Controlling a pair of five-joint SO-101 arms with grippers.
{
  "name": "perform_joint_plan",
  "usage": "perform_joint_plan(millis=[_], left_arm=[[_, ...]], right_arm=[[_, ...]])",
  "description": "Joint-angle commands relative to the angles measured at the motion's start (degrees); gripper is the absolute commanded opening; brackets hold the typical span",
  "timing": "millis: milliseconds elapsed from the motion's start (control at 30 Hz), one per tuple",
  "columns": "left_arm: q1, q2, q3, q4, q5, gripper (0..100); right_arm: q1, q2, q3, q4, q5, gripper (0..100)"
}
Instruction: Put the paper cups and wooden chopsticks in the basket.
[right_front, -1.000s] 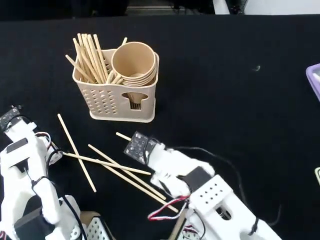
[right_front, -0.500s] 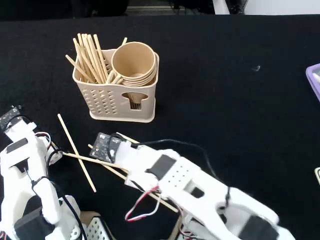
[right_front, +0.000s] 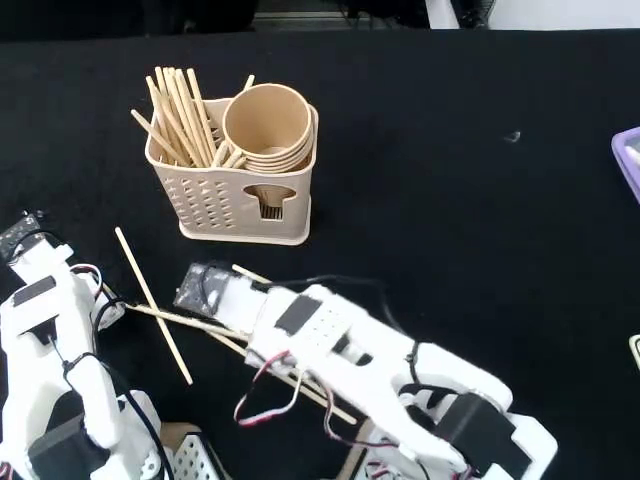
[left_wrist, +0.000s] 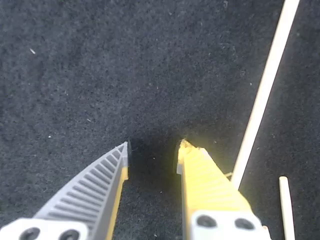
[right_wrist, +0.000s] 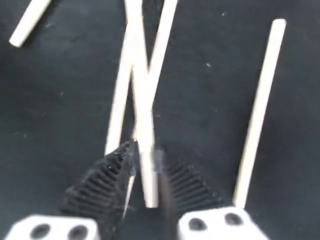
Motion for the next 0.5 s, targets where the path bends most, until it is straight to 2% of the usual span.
perform_joint_plan(millis=[0, 200, 333, 467], left_arm=[[0.0, -1.8, -0.7, -0.4, 0.1, 17], [0.0, -1.8, -0.7, -0.5, 0.1, 17], [0.0, -1.8, -0.7, -0.6, 0.1, 17], [0.0, -1.8, -0.7, -0.6, 0.1, 17]], right_arm=[[6.9, 0.0, -3.8, 2.2, -0.4, 1.0], [14.9, -8.8, -4.1, 12.4, 1.8, 1.1], [19.3, -18.3, -1.1, 21.3, 8.4, 1.1], [30.2, -25.4, 6.1, 22.3, 18.7, 1.1]])
